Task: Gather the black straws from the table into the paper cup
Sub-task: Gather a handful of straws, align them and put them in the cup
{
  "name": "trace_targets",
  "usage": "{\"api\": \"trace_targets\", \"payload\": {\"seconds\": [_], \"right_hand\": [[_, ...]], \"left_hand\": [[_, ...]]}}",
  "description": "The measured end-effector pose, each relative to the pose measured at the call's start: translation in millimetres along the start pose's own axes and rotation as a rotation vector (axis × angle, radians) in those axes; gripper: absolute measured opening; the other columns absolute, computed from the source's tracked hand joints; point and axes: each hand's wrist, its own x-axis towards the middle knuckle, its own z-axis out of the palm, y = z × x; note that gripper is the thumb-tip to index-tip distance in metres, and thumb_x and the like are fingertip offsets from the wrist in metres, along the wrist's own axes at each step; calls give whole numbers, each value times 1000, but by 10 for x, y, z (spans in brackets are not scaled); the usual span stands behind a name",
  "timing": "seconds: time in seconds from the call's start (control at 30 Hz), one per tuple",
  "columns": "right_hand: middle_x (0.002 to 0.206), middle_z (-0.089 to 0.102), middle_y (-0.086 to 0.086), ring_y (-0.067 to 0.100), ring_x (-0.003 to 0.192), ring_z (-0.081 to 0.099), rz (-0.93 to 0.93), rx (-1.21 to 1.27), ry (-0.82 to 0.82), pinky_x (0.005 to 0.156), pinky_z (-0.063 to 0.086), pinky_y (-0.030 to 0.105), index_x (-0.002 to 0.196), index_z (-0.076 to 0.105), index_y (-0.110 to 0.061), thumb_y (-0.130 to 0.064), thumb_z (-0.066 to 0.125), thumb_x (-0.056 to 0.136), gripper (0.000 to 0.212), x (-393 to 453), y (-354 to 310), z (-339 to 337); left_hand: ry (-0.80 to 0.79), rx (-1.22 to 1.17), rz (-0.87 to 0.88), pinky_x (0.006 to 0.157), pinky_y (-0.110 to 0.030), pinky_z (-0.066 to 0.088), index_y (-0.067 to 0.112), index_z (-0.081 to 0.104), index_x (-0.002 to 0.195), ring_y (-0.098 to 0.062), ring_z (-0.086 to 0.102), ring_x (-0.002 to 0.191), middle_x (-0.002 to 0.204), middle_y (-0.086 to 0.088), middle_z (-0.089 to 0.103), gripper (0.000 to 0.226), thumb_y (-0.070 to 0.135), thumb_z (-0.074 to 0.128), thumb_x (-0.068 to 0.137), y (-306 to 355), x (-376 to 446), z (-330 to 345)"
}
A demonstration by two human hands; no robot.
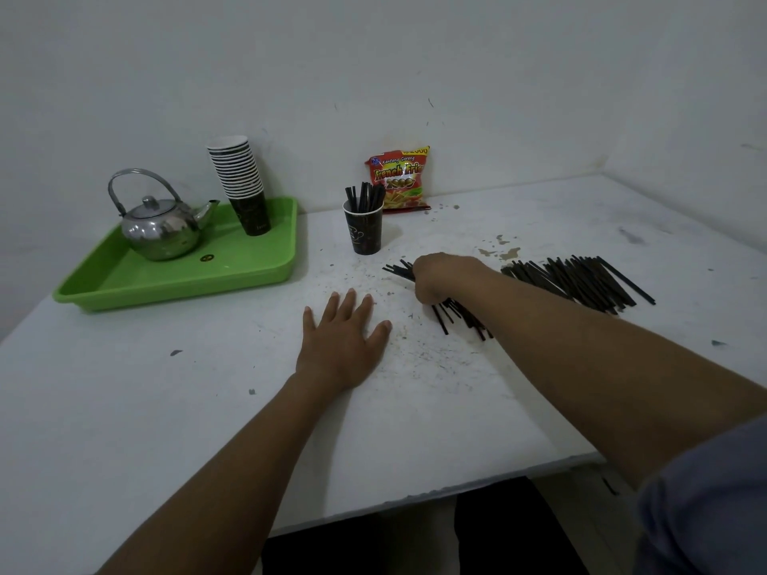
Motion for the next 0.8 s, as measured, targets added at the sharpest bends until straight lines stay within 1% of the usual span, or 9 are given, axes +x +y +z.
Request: {"api": "trace_targets", "payload": {"seconds": [0.17, 0.3, 0.37, 0.43, 0.47, 0.53, 0.6, 0.7, 0.8], "right_hand": [[84, 45, 7, 20, 76, 52, 33, 196, 89, 78, 49, 30, 133, 53, -3, -8, 50, 101, 33, 42, -5, 44], [80, 48, 4, 20, 77, 56, 58, 437, 229, 61, 45, 30, 128, 57, -3, -16, 53, 100, 31, 90, -4, 12], [80, 52, 4, 21, 74, 58, 47, 693, 314, 55, 42, 29, 122, 59, -5, -26, 55, 101, 30, 126, -5, -15], [72, 52, 2, 18, 59, 52, -15, 988, 400, 49, 37, 27, 104, 63, -10, -36, 56, 101, 28, 117, -22, -30], [64, 47, 0, 16, 51, 44, -58, 1153, 418, 46, 33, 26, 90, 60, -14, -38, 56, 102, 28, 94, -33, -34], [56, 37, -2, 14, 45, 31, -155, 1455, 410, 44, 25, 26, 73, 47, -18, -37, 58, 102, 36, 30, -63, -37], [52, 32, -3, 12, 41, 26, -251, 1637, 406, 44, 22, 27, 74, 45, -18, -34, 58, 102, 36, -40, -104, -32], [46, 31, -7, 10, 38, 25, -349, 1753, 419, 41, 21, 23, 73, 48, -14, -33, 56, 104, 37, -151, -163, -52], [46, 30, -6, 10, 39, 24, -428, 1807, 410, 40, 20, 23, 62, 40, -19, -34, 55, 105, 48, -257, -214, -80]], "left_hand": [[5, -9, 0, 124, -58, -2, 32, 12, 162, -20, -4, 158, 171, 2, 4, 72, 67, 15, 99, -7, 7, 8], [28, -39, 8, 124, -56, 0, 29, 21, 161, -21, 2, 158, 170, 0, 12, 69, 63, 19, 101, -5, -17, -1], [100, -140, 40, 124, -55, 12, 21, 42, 150, -26, 25, 152, 160, -6, 38, 57, 52, 26, 105, 2, -32, -16], [230, -360, 64, 113, -50, 36, 16, 62, 119, -25, 56, 125, 127, -7, 65, 41, 41, 33, 106, 45, -81, -66], [283, -486, 45, 104, -41, 43, 12, 66, 113, -21, 62, 114, 120, -4, 70, 40, 38, 36, 107, 76, -113, -96], [283, -727, -66, 90, -26, 45, 10, 72, 117, -9, 63, 108, 117, 6, 70, 40, 33, 40, 107, 180, -176, -197], [122, -1127, -236, 93, -25, 48, 10, 72, 121, -10, 66, 111, 120, 4, 72, 41, 30, 39, 108, 267, -169, -304], [-321, -1798, -509, 100, -41, 52, -4, 64, 123, -30, 69, 113, 122, -20, 72, 42, 23, 36, 107, 305, -105, -484], [-509, -2032, -582, 94, -50, 54, -17, 56, 126, -46, 64, 112, 127, -35, 63, 43, 14, 34, 106, 315, -122, -601]]}}
